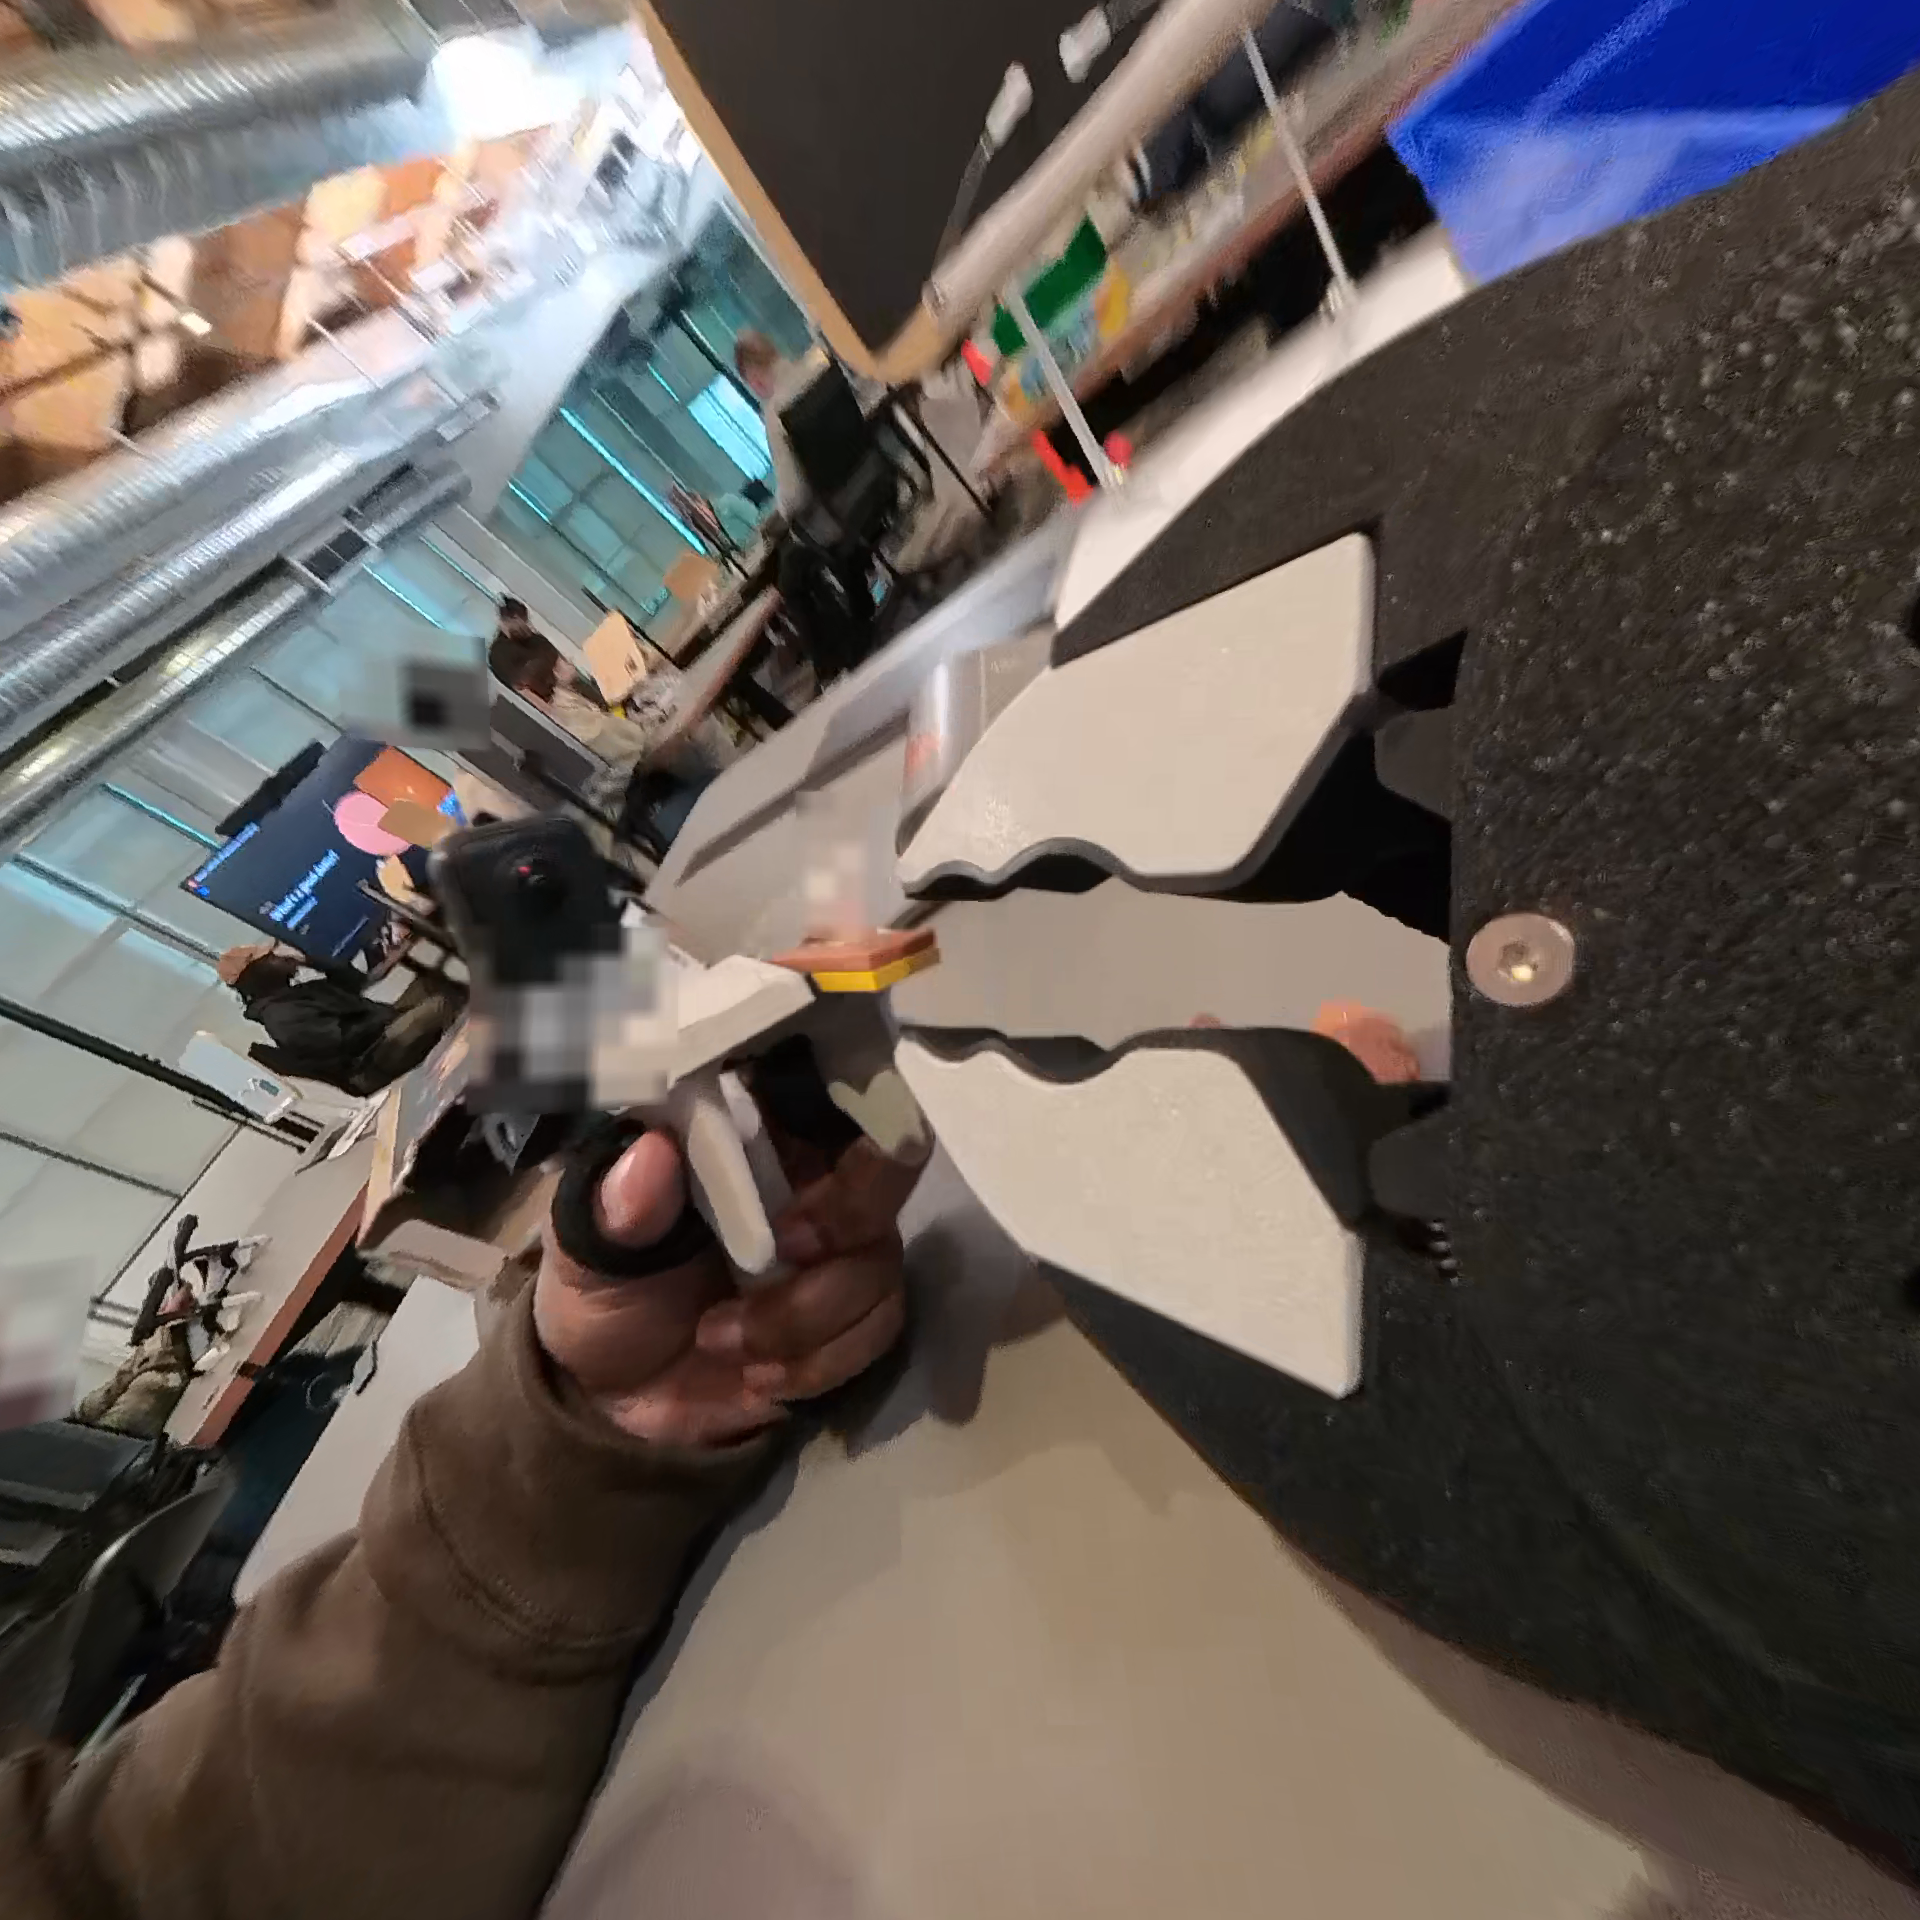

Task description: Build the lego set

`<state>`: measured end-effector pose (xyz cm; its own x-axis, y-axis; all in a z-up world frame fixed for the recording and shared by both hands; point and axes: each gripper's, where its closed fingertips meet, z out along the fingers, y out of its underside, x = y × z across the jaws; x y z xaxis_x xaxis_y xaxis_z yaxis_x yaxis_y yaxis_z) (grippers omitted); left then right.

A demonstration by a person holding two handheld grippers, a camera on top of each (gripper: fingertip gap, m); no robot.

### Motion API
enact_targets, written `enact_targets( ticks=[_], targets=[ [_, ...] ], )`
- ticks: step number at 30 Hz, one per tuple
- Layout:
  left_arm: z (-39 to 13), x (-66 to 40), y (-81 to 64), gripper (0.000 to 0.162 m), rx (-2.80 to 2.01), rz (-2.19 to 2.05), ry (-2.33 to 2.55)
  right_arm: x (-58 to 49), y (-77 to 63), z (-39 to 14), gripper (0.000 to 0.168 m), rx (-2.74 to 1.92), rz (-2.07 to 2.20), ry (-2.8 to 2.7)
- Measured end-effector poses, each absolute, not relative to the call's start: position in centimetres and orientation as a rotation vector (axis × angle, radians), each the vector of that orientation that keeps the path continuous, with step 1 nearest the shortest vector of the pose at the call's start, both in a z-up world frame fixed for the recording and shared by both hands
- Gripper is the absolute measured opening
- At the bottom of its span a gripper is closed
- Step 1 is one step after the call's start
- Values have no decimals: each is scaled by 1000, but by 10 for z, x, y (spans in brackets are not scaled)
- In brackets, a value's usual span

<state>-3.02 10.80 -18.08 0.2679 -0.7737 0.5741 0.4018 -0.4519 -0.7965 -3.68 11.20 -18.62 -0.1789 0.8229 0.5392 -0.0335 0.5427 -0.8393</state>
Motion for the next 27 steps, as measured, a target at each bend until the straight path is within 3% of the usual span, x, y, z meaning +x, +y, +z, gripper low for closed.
enact_targets(
  ticks=[2,7,8,15,27],
  targets=[
    [-178,-34,109,17,-1471,-1342,385,-36,111,-187,30,-784,1006,-1580],
    [-181,-35,110,17,-1437,-1048,540,-29,106,-182,29,-1006,1398,-1563],
    [-181,-34,109,17,-1421,-1006,571,-30,109,-180,40,-1062,1448,-1527],
    [-179,-25,107,17,-1341,-919,663,-26,103,-178,34,-1215,1694,-1519],
    [-179,-19,101,17,-1318,-949,713,-26,104,-184,21,-1190,1636,-1532]
  ],
)
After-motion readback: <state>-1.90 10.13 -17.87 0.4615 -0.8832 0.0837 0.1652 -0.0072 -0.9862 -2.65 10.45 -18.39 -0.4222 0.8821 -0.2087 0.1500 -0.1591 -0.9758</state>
